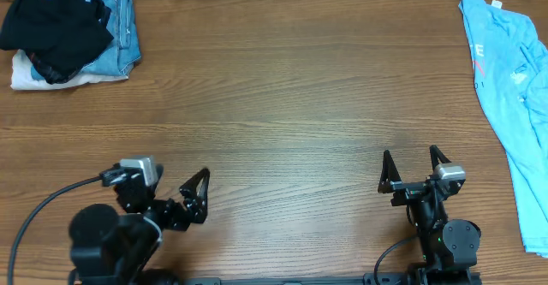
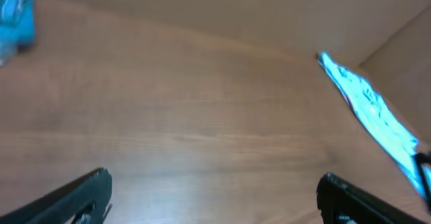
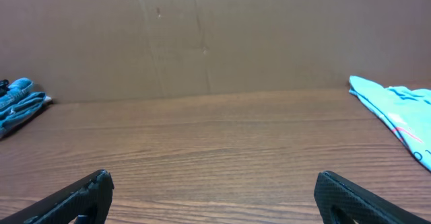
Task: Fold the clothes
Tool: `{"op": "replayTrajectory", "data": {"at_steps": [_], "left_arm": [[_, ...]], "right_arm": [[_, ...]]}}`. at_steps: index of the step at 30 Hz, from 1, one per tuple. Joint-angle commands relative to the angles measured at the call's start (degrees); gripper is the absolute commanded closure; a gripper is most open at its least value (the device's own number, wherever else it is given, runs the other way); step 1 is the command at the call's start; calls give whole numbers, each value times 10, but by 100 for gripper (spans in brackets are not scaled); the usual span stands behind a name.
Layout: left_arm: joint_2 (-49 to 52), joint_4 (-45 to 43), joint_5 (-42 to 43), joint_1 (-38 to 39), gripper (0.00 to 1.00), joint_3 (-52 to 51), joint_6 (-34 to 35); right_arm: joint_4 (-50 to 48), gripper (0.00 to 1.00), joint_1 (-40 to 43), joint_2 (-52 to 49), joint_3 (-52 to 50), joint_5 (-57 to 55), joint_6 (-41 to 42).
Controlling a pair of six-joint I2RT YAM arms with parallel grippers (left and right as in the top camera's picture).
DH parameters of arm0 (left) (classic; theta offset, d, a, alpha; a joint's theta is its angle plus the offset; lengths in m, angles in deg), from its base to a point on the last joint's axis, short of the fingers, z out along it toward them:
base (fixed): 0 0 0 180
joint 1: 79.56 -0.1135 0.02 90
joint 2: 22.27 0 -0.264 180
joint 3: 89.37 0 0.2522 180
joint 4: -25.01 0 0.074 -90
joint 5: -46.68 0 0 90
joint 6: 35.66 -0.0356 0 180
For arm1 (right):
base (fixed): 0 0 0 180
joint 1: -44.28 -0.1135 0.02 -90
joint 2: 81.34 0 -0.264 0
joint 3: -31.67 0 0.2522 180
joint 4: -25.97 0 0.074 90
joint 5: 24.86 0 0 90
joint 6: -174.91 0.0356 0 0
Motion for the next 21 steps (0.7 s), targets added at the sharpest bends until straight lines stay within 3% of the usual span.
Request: {"op": "replayTrajectory", "data": {"at_steps": [1,7,21], "left_arm": [[-55,-104,-42,31,0,-100,-41],[-124,-262,-97,31,0,-231,-45],[-208,-358,-193,3,0,-353,-45]], "right_arm": [[-2,0,-2,7,-6,-5,-4],[-2,0,-2,7,-6,-5,-4],[-2,0,-2,7,-6,-5,-4]]}}
